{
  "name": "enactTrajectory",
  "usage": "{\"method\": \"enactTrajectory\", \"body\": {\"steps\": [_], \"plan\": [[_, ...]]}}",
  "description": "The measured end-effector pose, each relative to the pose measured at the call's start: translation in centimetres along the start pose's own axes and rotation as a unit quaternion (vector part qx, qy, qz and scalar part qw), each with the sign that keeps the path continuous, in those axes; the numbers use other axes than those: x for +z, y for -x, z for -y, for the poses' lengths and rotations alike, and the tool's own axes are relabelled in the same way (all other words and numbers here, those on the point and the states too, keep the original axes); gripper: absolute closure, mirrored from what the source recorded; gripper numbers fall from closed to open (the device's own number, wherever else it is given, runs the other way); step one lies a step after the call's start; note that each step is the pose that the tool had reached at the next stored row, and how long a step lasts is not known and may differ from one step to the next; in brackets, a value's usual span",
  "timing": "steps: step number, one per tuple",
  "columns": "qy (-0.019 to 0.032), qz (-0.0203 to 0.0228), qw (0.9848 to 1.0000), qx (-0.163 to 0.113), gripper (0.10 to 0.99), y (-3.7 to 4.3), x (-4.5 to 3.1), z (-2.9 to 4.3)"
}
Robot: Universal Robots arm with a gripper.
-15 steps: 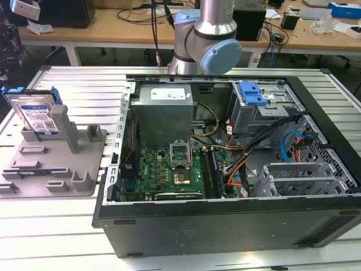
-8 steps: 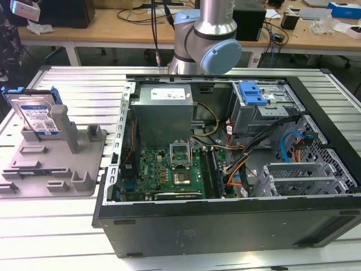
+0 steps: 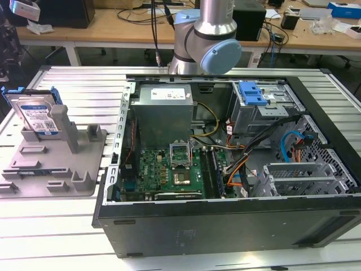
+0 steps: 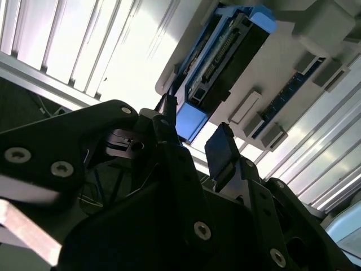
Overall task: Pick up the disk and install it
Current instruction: 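Pick up the disk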
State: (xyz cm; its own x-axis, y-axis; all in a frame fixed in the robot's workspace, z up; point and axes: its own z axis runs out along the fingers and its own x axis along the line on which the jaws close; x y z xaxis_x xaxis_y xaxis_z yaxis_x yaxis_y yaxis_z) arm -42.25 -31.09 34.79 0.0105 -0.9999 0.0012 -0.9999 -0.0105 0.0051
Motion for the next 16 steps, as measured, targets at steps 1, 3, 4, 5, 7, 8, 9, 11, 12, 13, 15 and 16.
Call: {"method": "enactTrajectory", "body": {"steps": [1,3,4,5,7,8,9,11,12,13,15,16], "plan": [[0.0,0.0,1.0,0.0,0.604,0.0,0.02,0.0],[-0.0001,-0.0001,1.0,0.0,0.604,-0.01,0.08,-0.02],[-0.0001,0.0,1.0,0.0,0.604,-0.02,0.13,-0.03],[-0.0001,-0.0001,1.0,0.0,0.604,-0.03,0.18,-0.02],[-0.0001,-0.0001,1.0,0.0,0.604,-0.04,0.31,-0.03],[-0.0001,-0.0001,1.0,0.0,0.604,-0.05,0.4,-0.03],[0.0,-0.0001,1.0,0.0,0.604,-0.05,0.43,-0.03],[0.0,-0.0001,1.0,0.0,0.604,-0.09,0.51,-0.04],[0.0,-0.0001,1.0,0.0,0.604,-0.12,0.54,-0.04],[-0.0001,-0.0001,1.0,0.0,0.604,-0.16,0.58,-0.04],[-0.0001,-0.0001,1.0,0.0,0.604,-0.23,0.64,-0.05],[-0.0001,-0.0001,1.0,0.0,0.604,-0.25,0.68,-0.06]]}}
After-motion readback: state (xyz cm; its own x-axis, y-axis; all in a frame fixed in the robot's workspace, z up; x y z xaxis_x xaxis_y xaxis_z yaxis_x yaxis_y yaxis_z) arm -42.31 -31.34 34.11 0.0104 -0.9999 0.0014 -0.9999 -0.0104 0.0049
